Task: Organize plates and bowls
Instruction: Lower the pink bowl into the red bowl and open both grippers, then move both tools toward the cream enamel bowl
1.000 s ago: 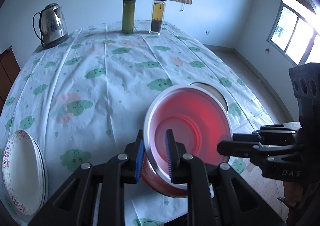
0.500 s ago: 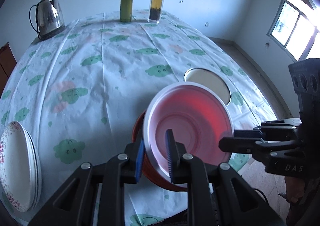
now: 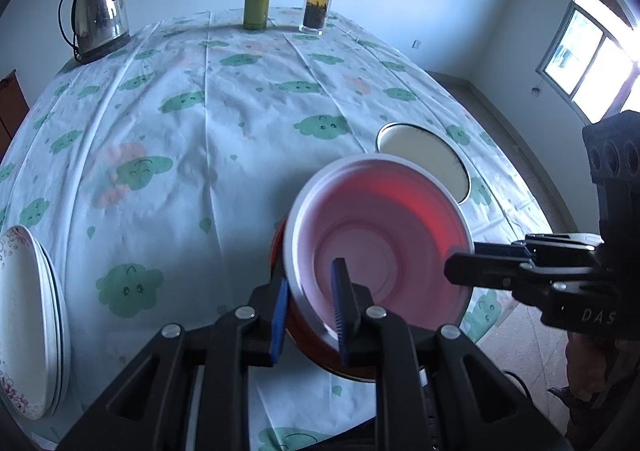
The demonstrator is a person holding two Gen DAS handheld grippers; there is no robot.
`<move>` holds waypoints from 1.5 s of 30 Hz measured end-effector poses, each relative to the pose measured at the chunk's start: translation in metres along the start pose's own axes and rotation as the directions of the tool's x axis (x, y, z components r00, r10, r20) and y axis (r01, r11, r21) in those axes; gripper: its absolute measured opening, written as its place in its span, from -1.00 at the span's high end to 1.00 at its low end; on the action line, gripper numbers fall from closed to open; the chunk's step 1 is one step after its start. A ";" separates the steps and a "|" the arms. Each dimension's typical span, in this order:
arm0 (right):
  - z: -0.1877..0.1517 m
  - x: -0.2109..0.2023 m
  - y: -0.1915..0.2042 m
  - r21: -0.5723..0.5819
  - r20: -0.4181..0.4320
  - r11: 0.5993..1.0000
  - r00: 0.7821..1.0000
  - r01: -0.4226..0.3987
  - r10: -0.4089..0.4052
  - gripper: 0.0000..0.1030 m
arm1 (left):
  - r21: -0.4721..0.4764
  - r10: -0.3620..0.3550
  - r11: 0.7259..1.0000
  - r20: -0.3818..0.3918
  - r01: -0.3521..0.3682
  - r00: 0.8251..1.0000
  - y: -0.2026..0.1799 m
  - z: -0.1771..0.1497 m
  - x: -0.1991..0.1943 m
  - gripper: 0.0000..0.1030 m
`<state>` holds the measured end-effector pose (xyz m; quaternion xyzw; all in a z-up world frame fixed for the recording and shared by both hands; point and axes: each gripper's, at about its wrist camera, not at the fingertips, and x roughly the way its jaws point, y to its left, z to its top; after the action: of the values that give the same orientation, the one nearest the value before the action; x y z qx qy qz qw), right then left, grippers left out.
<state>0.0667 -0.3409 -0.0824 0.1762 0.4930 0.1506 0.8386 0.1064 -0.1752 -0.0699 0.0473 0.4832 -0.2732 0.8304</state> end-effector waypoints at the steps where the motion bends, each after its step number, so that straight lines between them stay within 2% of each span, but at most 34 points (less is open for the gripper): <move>1: 0.000 0.000 -0.001 0.004 0.004 1.000 1.000 -0.003 0.003 0.62 | -0.003 -0.006 1.000 -0.002 0.006 1.000 0.000 0.000 0.000 0.68; 2: 0.000 0.000 -0.003 0.009 0.008 1.000 1.000 -0.009 0.009 0.61 | -0.001 -0.006 1.000 -0.001 0.006 1.000 0.000 0.000 0.000 0.67; 5: 0.000 -0.002 -0.005 0.018 0.017 0.999 0.999 -0.047 0.047 0.38 | -0.005 -0.019 1.000 -0.002 0.019 1.000 0.000 0.000 0.000 0.65; 9: -0.001 -0.001 0.004 -0.021 0.022 0.999 0.999 -0.039 0.040 0.17 | -0.005 -0.022 1.000 0.004 0.022 1.000 -0.001 -0.001 -0.002 0.64; 11: -0.002 -0.001 0.008 -0.041 0.024 0.999 0.999 -0.032 0.033 0.11 | -0.006 -0.019 1.000 0.008 0.019 1.000 -0.001 -0.001 -0.002 0.64; 16: -0.003 0.000 0.008 -0.046 0.021 0.998 0.999 -0.043 0.044 0.09 | -0.002 -0.017 1.000 0.024 0.017 1.000 -0.002 -0.003 -0.009 0.55; 19: -0.005 -0.002 0.008 -0.054 0.027 0.998 0.999 -0.045 0.046 0.09 | 0.028 -0.025 0.999 0.019 0.024 1.000 -0.006 -0.004 -0.008 0.27; 21: -0.006 -0.005 0.013 -0.089 0.045 0.996 0.999 0.015 -0.011 0.06 | 0.059 -0.016 0.998 0.020 0.015 1.000 -0.013 -0.006 -0.008 0.01; 22: -0.006 -0.005 0.016 -0.104 0.053 0.993 0.997 0.061 -0.055 -0.01 | 0.070 0.002 0.998 0.027 -0.003 1.000 -0.015 -0.006 -0.009 -0.20; 23: -0.007 -0.006 0.019 -0.127 0.069 0.985 0.991 0.120 -0.112 -0.14 | 0.075 0.023 0.997 0.036 -0.026 0.999 -0.016 -0.006 -0.010 -0.52; 24: -0.008 -0.007 0.019 -0.140 0.080 0.979 0.987 0.146 -0.136 -0.17 | 0.082 0.057 0.995 0.053 -0.061 0.997 -0.017 -0.007 -0.012 -0.60; 25: -0.008 -0.006 0.018 -0.137 0.077 0.980 0.988 0.142 -0.132 -0.17 | 0.089 0.083 0.992 0.075 -0.090 0.994 -0.017 -0.006 -0.015 -0.75; 26: -0.008 -0.006 0.015 -0.129 0.069 0.983 0.990 0.131 -0.123 -0.17 | 0.088 0.094 0.991 0.083 -0.101 0.992 -0.015 -0.005 -0.016 -0.81; 38: -0.012 -0.005 -0.005 -0.068 0.088 0.992 0.991 0.108 -0.101 -0.18 | -0.022 0.070 0.997 0.075 -0.069 0.995 0.015 -0.001 -0.012 -0.82; 45: -0.013 -0.008 -0.016 -0.027 0.108 0.993 0.988 0.111 -0.107 -0.18 | -0.036 0.076 0.997 0.060 -0.074 0.995 0.020 -0.002 -0.002 -0.83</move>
<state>0.0530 -0.3569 -0.0892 0.1428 0.4541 0.1032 0.8734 0.1136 -0.1571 -0.0734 0.0427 0.4598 -0.2350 0.8553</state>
